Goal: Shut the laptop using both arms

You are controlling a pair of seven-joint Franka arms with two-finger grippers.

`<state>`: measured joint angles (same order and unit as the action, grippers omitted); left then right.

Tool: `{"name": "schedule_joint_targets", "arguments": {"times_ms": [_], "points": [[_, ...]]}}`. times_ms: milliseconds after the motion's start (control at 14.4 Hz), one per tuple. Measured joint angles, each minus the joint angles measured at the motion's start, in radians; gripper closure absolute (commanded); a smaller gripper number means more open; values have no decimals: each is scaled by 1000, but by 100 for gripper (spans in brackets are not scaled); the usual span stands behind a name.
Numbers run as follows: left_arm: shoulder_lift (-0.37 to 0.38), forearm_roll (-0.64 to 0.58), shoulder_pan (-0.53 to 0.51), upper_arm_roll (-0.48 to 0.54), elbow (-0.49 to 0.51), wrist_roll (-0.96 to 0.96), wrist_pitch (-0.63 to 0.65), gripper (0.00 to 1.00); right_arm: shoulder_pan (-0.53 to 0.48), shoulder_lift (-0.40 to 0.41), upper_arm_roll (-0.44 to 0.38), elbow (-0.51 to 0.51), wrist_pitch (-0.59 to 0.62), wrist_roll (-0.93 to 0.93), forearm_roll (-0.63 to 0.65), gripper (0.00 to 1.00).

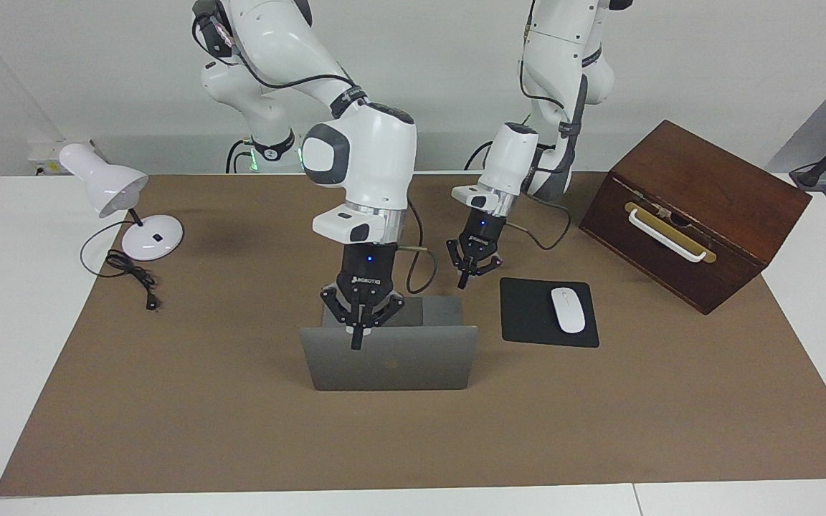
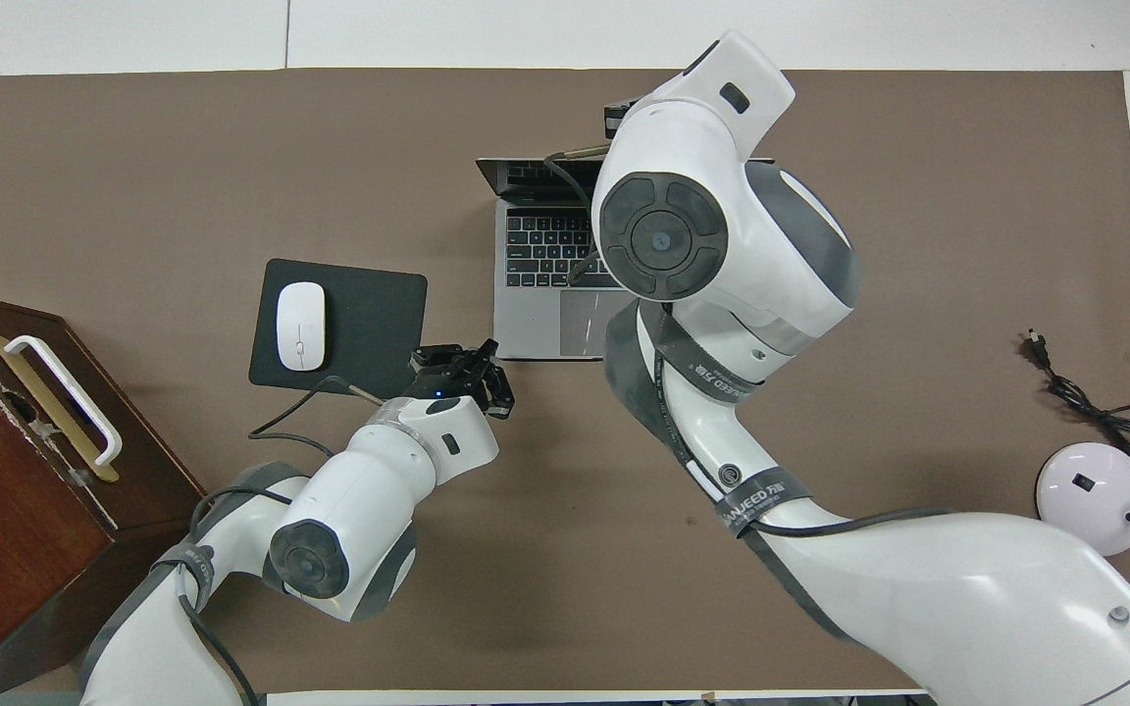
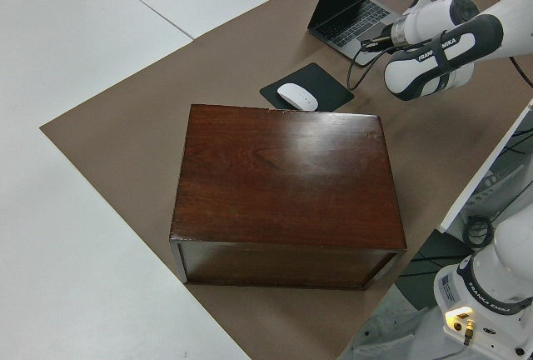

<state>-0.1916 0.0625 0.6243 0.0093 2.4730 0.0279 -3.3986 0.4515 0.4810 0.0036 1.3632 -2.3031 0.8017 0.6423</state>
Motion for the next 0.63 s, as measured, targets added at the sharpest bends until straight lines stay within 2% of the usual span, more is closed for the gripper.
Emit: {"name": "schedule_joint_targets", "arguments": {"times_ms": [278,625], "points": [[-87,0,24,0,-31,0,-76,100,0,24,0,-46,0,-6,1,100],[-114,0,25,4,-51,0,-84,100,-2,64,-1,-90,0,-6,2,100]]}}
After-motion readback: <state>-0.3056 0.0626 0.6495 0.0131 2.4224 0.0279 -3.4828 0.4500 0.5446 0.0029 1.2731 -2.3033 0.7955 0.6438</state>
